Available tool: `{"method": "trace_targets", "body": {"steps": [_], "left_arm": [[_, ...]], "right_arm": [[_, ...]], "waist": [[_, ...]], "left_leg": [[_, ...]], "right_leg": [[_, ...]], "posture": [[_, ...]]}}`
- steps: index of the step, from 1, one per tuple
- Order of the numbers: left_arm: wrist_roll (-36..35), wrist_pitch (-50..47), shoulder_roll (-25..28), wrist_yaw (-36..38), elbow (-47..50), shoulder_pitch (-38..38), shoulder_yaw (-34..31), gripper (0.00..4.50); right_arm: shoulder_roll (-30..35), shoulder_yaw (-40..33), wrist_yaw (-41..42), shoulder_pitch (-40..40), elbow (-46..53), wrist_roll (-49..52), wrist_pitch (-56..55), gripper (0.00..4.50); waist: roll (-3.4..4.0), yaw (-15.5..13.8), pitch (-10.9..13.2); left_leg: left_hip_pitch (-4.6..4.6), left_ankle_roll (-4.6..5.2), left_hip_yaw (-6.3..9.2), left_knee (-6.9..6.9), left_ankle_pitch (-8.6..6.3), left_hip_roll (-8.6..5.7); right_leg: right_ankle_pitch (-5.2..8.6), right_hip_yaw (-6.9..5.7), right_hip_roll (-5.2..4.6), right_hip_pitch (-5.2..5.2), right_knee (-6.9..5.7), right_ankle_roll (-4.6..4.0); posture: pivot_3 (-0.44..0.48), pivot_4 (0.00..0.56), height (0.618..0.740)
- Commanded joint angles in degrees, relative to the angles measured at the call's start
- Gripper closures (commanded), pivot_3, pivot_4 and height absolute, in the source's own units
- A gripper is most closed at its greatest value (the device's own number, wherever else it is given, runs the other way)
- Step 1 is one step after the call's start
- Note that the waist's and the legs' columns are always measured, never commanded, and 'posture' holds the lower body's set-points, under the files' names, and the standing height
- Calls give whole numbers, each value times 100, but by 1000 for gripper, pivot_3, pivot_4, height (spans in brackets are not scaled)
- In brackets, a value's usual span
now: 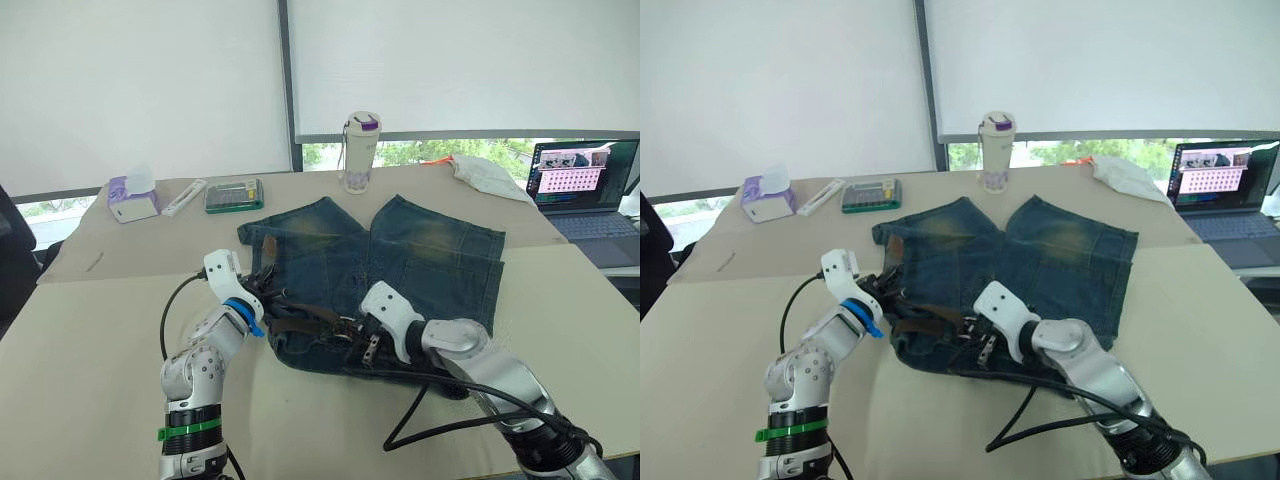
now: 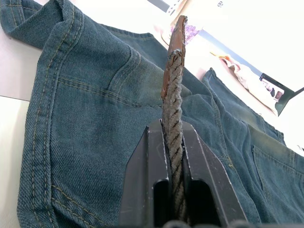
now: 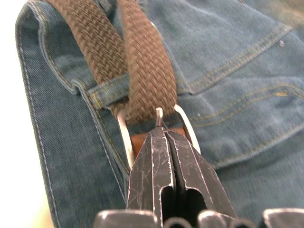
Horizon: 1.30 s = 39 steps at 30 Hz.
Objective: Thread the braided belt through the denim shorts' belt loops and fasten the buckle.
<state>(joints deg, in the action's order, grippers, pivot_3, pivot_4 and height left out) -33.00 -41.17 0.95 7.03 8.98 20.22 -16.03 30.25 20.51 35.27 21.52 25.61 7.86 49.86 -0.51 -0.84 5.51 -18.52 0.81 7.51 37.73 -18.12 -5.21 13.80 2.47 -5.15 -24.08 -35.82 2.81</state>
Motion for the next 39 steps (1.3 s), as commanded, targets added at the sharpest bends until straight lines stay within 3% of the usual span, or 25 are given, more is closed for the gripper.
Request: {"method": "trace_targets", "body": {"steps": [1,15,30,36,39], "left_arm": [[-89,173,6,-68,54,2,-97,4500],[-302,247,-6,-512,-32,-21,-564,4500],[-497,500,80,-707,-265,202,-823,4500],[-611,533,85,-640,-284,272,-710,4500],[-689,432,130,-247,-155,449,-386,4500]], "right_arm": [[-15,129,105,70,-125,-59,-274,4407],[-51,618,429,53,-888,-366,-857,4407],[-171,662,556,12,-1210,-540,-1053,4407],[-156,699,592,-13,-1381,-575,-1010,4407],[-176,845,706,28,-1548,-609,-1006,4407]], "waist": [[0,0,0],[0,20,-1],[-3,34,-4],[-3,29,-4],[-4,28,-4]], "left_leg": [[0,0,0,0,0,0],[6,-5,0,-3,-2,5],[13,-12,0,-5,-7,10],[14,-12,0,-6,-7,10],[15,-13,0,-6,-7,10]], "right_leg": [[0,0,0,0,0,0],[0,0,3,1,0,0],[-1,1,9,1,0,-2],[-1,1,9,2,0,-2],[-1,1,9,3,0,-2]], "posture": [[0,150,740],[0,150,740],[0,150,740],[0,150,740],[0,150,740]]}}
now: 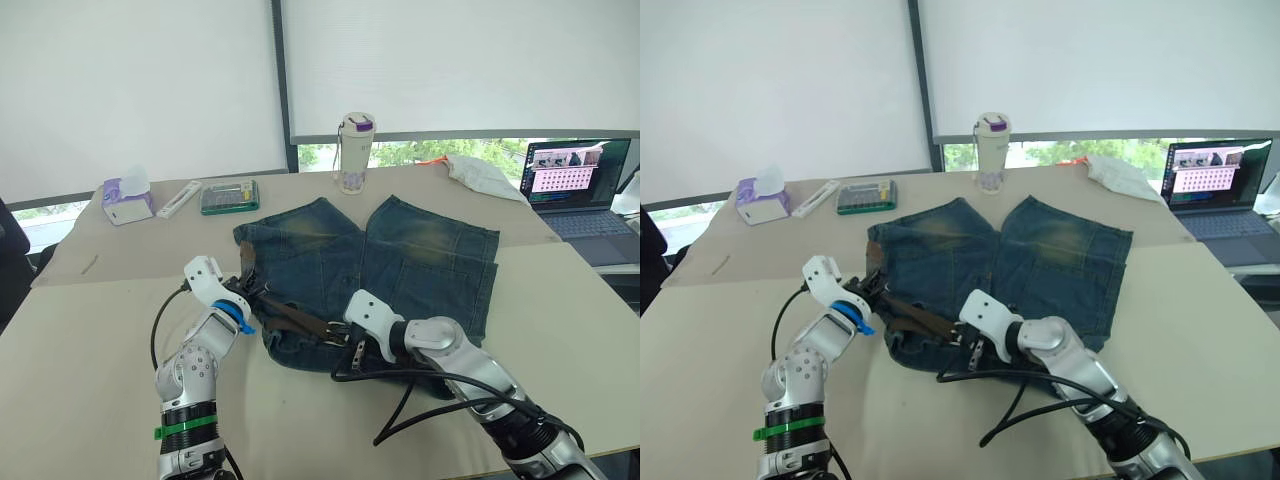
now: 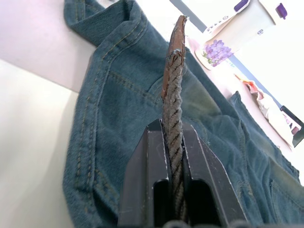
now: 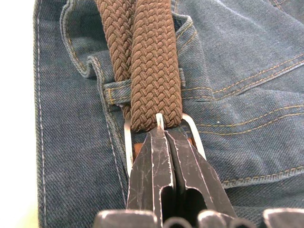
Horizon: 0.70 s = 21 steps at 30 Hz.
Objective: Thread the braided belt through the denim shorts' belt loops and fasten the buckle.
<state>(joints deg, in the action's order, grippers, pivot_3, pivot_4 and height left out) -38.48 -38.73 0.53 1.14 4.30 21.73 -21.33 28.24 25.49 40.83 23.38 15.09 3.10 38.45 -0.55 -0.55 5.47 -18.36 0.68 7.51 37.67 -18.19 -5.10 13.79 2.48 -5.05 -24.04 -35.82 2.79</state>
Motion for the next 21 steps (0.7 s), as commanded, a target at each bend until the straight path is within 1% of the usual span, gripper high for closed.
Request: {"method": "trace_targets", "body": {"steps": [1,6,10,11,13,16,21], "left_arm": [[-303,81,153,565,357,421,263,4500],[-1143,-596,-21,1134,243,825,569,4500],[-1429,-1041,-195,1451,-340,1245,882,4500],[-1446,-1113,-231,1472,-473,1331,937,4500],[-1334,-1140,-303,1824,-693,1515,1279,4500],[-936,-942,-327,2185,-957,1676,1776,4500],[-820,-1021,-299,2472,-1108,1724,1999,4500]], "right_arm": [[-8,404,172,-139,-605,-168,87,4407],[-139,457,204,-143,-946,-241,-77,4407],[-131,418,216,-237,-958,-290,-96,4407],[-122,407,214,-261,-944,-298,-97,4407],[-120,342,180,-346,-858,-279,-51,4407],[-114,266,124,-474,-747,-263,-43,4407],[-162,102,1,-656,-596,-224,18,4407]], "waist": [[-3,-1,-3],[-13,10,-27],[-8,39,-48],[-8,38,-51],[-7,38,-55],[-5,24,-56],[-2,-3,-58]], "left_leg": [[0,0,0,0,0,0],[12,0,1,0,0,0],[17,-2,1,-4,-2,3],[18,-2,1,-4,-2,2],[18,-2,1,-3,-2,2],[18,-2,1,-3,-2,1],[17,-1,1,-4,-2,0]], "right_leg": [[0,0,1,0,0,0],[0,-1,1,14,2,0],[0,1,8,16,2,0],[0,1,9,17,2,0],[0,1,9,19,3,0],[0,1,9,21,6,0],[0,3,7,21,10,0]], "posture": [[0,150,740],[0,150,740],[0,150,740],[0,150,740],[0,150,740],[0,150,740],[0,150,740]]}}
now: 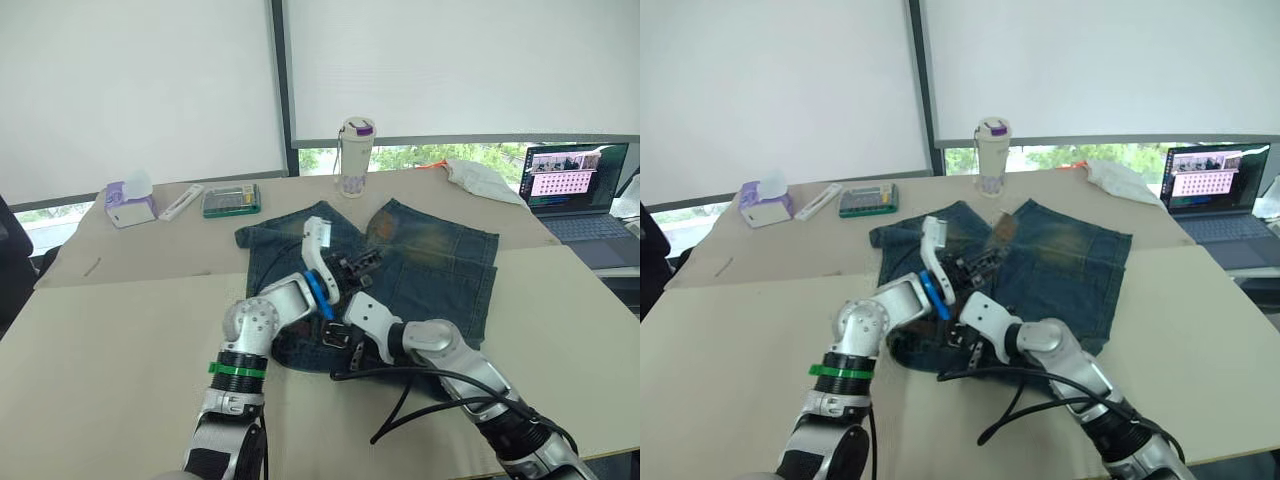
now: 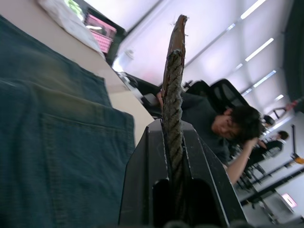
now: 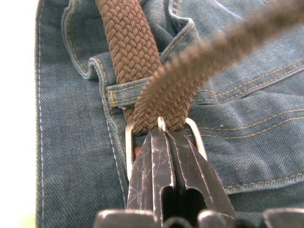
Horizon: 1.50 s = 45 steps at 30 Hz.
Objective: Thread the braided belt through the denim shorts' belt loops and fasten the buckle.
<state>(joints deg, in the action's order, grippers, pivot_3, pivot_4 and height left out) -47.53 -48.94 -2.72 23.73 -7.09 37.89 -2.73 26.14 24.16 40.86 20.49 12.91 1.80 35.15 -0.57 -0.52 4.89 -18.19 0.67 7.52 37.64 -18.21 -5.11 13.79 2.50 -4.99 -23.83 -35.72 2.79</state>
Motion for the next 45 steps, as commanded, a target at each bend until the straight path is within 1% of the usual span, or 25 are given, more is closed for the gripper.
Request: {"method": "trace_targets", "body": {"steps": [1,3,7,11,13,14,15,16,18,19,22,26,27,29,31,34,35,37,40,43,45], "left_arm": [[42,-65,-41,140,-61,127,76,4500],[20,-84,-177,109,-209,179,51,4500],[48,-110,-368,291,-517,402,146,4500],[178,-222,-308,563,-700,558,310,4500],[110,-409,-197,696,-663,563,238,3718],[30,-515,-113,711,-624,569,114,3451],[-17,-589,-55,716,-601,576,20,3092],[-4,-593,31,602,-618,593,-138,2777],[-13,-632,276,520,-631,625,-419,2028],[-65,-702,487,543,-620,643,-582,1771],[-168,-891,1153,684,-709,706,-962,1771],[55,-855,1885,1152,-764,591,-933,1771],[94,-860,2033,1255,-783,545,-919,2029],[322,-790,2522,1779,-623,251,-591,2624],[575,-709,2823,2170,-408,-131,-137,3261],[731,-661,2795,2370,-142,-484,313,4333],[779,-672,2725,2340,-122,-547,394,4421],[1072,-485,2546,2212,-181,-646,696,4421],[1535,-175,2264,2132,-264,-721,1206,4421],[1998,113,2070,2246,-471,-735,1719,4421],[2192,212,2007,2318,-601,-724,1888,4421]], "right_arm": [[26,198,-43,-413,-369,-85,326,4407],[-37,131,-119,-493,-365,-64,260,4407],[-171,66,-236,-610,-371,-91,96,4407],[-223,10,-313,-661,-380,-125,47,4407],[-220,-16,-346,-679,-395,-139,6,4500],[-227,-31,-382,-688,-399,-155,-26,4500],[-236,-37,-411,-690,-404,-167,-48,4500],[-267,-78,-444,-712,-391,-140,-71,4500],[-312,-116,-490,-737,-375,-113,-63,4500],[-323,-122,-499,-747,-374,-113,-66,4500],[-338,-120,-501,-752,-415,-132,-101,4500],[-350,-123,-493,-740,-455,-143,-143,4500],[-350,-122,-489,-740,-460,-147,-152,4500],[-336,-120,-466,-744,-463,-151,-166,4500],[-324,-119,-449,-749,-466,-148,-180,4500],[-309,-109,-433,-751,-470,-152,-195,4500],[-305,-108,-430,-753,-464,-153,-194,4500],[-293,-116,-428,-777,-440,-147,-189,4500],[-264,-120,-422,-823,-376,-143,-164,4500],[-230,-135,-418,-870,-303,-138,-119,4500],[-216,-155,-420,-885,-279,-128,-101,4500]], "waist": [[0,-15,0],[-1,-32,0],[-4,-34,2],[-7,-13,5],[-7,-10,5],[-7,-9,5],[-7,-5,5],[-6,-5,5],[-5,-5,4],[-4,-4,4],[6,30,-1],[5,22,-1],[4,9,-1],[5,17,-2],[13,42,-4],[5,16,1],[2,11,2],[-17,-7,9],[-6,-26,1],[-7,-23,1],[-2,-41,-3]], "left_leg": [[0,0,0,0,0,0],[0,1,3,1,-1,-3],[1,3,10,6,-1,-4],[1,2,10,4,-2,-3],[1,2,10,3,-2,-3],[1,2,10,3,-1,-2],[2,2,10,3,-2,-2],[2,2,11,3,-2,-2],[3,2,12,3,-1,-2],[2,2,12,4,-1,-2],[-1,0,11,0,-1,0],[-2,-4,12,-8,-2,-2],[-2,-4,12,-7,-1,-3],[5,-4,13,-5,-2,-5],[11,-4,11,-14,-2,-5],[21,-6,11,-41,0,-4],[19,-6,11,-40,0,-4],[17,-6,11,-40,0,-5],[23,-5,11,-44,-1,-6],[23,-4,11,-44,-1,-6],[23,-4,11,-45,-1,-5]], "right_leg": [[0,0,0,0,0,0],[0,-1,-2,6,3,1],[0,-8,-2,16,8,1],[1,-7,0,15,10,1],[1,-8,1,15,10,1],[1,-7,1,14,10,1],[1,-7,1,14,10,1],[1,-7,1,14,9,1],[1,-8,2,14,8,1],[1,-7,2,12,7,1],[1,-2,3,-8,-4,1],[1,-6,5,-18,-6,1],[1,-8,4,-18,-6,0],[1,-9,4,-16,-2,0],[1,-5,4,-10,-4,0],[2,-6,3,-13,-4,-2],[2,-7,2,-14,-3,-2],[0,-7,-1,-14,-3,-5],[-3,-8,-10,-4,4,-10],[-3,-8,-9,3,8,-10],[-3,-9,-10,6,9,-10]], "posture": [[0,150,740],[0,150,740],[0,150,740],[0,150,740],[0,150,740],[0,150,740],[0,150,740],[0,150,740],[0,150,740],[0,150,740],[0,150,740],[0,150,740],[0,150,740],[0,150,740],[0,150,740],[0,150,740],[0,150,740],[0,150,740],[0,150,740],[0,150,740],[0,150,740]]}}
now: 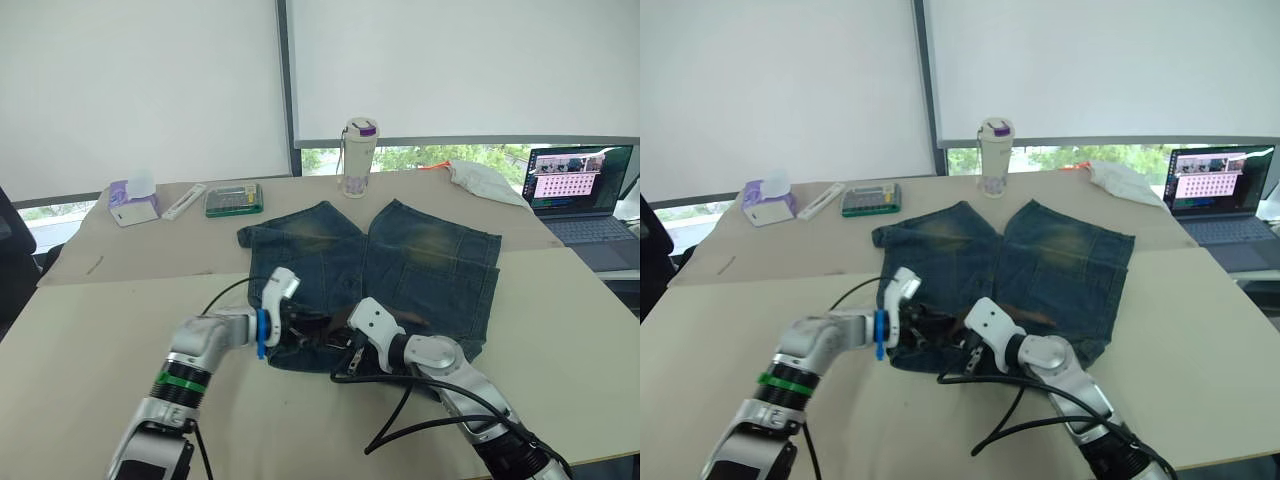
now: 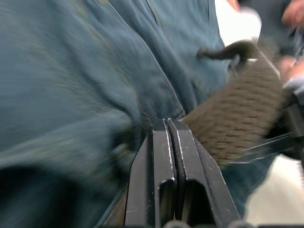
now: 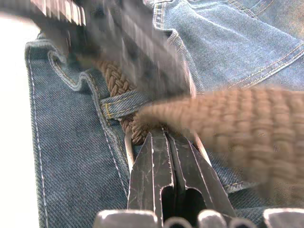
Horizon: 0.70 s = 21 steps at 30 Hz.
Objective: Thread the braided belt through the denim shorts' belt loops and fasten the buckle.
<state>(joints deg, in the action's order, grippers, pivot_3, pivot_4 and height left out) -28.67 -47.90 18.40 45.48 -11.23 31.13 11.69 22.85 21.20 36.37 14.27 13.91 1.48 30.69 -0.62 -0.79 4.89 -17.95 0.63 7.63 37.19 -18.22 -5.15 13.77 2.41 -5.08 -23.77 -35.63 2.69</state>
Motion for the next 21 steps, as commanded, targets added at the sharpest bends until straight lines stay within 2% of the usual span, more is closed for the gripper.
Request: {"method": "trace_targets", "body": {"steps": [1,4,7,10,12,18,21], "left_arm": [[456,215,-114,237,-261,-44,608,4421],[697,521,-200,402,-452,-66,744,4421],[361,530,-234,483,-406,-28,112,4421],[-147,53,-199,495,-326,71,-586,4421],[-294,-195,-42,577,-231,87,-786,4421],[-244,-286,278,923,187,-82,-487,4421],[221,40,233,797,4,-163,-66,4421]], "right_arm": [[131,130,30,-279,-362,-91,353,4500],[160,109,14,-340,-304,-82,388,4500],[154,80,-15,-377,-263,-72,417,4500],[156,63,-21,-392,-271,-67,414,4500],[155,58,-26,-391,-278,-69,413,4500],[163,52,-6,-374,-324,-65,394,4500],[163,59,4,-373,-338,-69,387,4500]], "waist": [[4,-23,-2],[9,-54,-6],[8,-56,-5],[1,-42,0],[1,-19,1],[3,-1,3],[4,0,2]], "left_leg": [[2,1,1,0,0,-1],[40,15,8,-4,-9,0],[66,39,8,-17,-23,-8],[55,37,7,-16,-22,-14],[45,30,7,-16,-17,-13],[44,26,8,-18,-15,-9],[44,28,8,-18,-16,-11]], "right_leg": [[0,-2,-3,6,3,1],[1,-18,-1,66,46,1],[9,-20,-9,80,64,15],[10,-17,-11,76,60,17],[9,-16,-10,67,52,16],[9,-16,-9,67,54,16],[9,-15,-10,69,56,16]], "posture": [[0,150,740],[0,150,740],[0,150,740],[0,150,740],[0,150,740],[0,150,740],[0,150,740]]}}
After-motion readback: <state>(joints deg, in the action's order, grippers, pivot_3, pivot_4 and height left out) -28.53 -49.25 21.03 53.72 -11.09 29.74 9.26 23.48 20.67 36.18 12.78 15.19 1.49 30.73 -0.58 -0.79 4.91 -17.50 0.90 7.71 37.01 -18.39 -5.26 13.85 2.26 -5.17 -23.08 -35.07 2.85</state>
